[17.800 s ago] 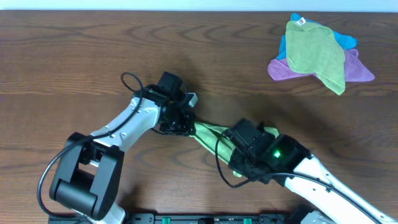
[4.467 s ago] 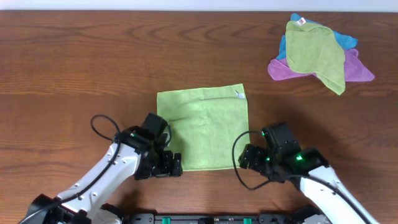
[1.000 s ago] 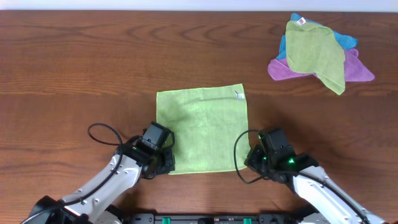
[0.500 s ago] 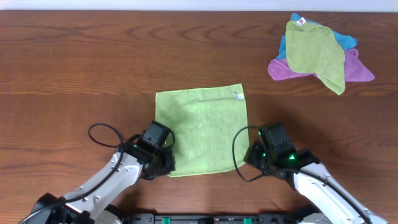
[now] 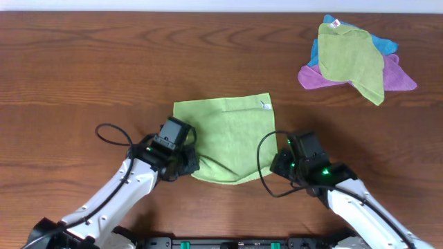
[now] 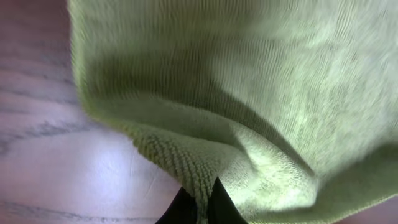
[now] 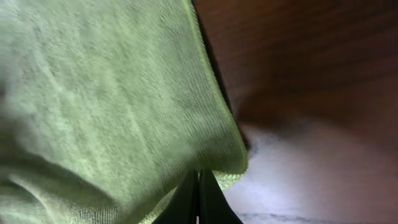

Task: Fold the cloth
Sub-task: 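Lift the near corners and fold them forward onto the far edge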

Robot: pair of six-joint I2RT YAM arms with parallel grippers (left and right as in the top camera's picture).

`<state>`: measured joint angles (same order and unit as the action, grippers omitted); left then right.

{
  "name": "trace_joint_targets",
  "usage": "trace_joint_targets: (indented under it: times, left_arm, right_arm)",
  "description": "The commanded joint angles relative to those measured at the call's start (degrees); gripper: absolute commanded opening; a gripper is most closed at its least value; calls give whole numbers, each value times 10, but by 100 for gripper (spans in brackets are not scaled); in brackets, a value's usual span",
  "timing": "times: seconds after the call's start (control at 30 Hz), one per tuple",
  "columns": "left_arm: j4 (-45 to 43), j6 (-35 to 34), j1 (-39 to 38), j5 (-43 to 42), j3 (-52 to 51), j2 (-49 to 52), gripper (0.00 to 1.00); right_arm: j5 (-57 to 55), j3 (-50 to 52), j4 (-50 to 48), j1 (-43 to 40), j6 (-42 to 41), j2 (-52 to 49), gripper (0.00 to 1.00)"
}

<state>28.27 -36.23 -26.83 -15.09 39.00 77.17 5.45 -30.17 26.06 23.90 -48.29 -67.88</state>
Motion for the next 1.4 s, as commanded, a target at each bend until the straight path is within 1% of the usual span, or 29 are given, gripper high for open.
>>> trace_joint_targets:
  times: [0.0, 0.17, 0.53, 0.63, 0.73, 0.9, 1.07, 1.13, 1.2, 1.37]
  left_arm:
    - [6, -2, 18, 11, 13, 4, 6]
    - [3, 0, 22, 23, 13, 4, 6]
    - [-53, 1, 22, 64, 14, 4, 6]
    - [-67, 3, 22, 68, 14, 4, 6]
    - [-81, 2, 22, 87, 14, 4, 6]
    - [-103, 3, 22, 130, 14, 5, 7]
    - [-153, 15, 22, 134, 14, 33, 10]
    - [-173, 15, 22, 122, 14, 56, 11]
    - [-183, 15, 22, 111, 14, 70, 10]
    - [-188, 16, 26, 116, 14, 89, 12]
  right_arm:
    - [-12, -24, -2, 5, 30, -2, 1]
    - [-28, -47, -6, 5, 47, -2, 1]
    - [-59, -51, -81, 5, 108, -8, 1]
    - [-72, -51, -113, 5, 139, -12, 1]
    - [-94, -51, -133, 4, 148, -16, 1]
    - [-100, -51, -165, 4, 158, -31, 1]
    - [-100, -51, -195, 3, 172, -57, 1]
    - [-100, -51, -208, 3, 176, -71, 1]
    - [-100, -51, -216, 3, 176, -78, 1]
    - [-102, -51, -247, 3, 184, -91, 1]
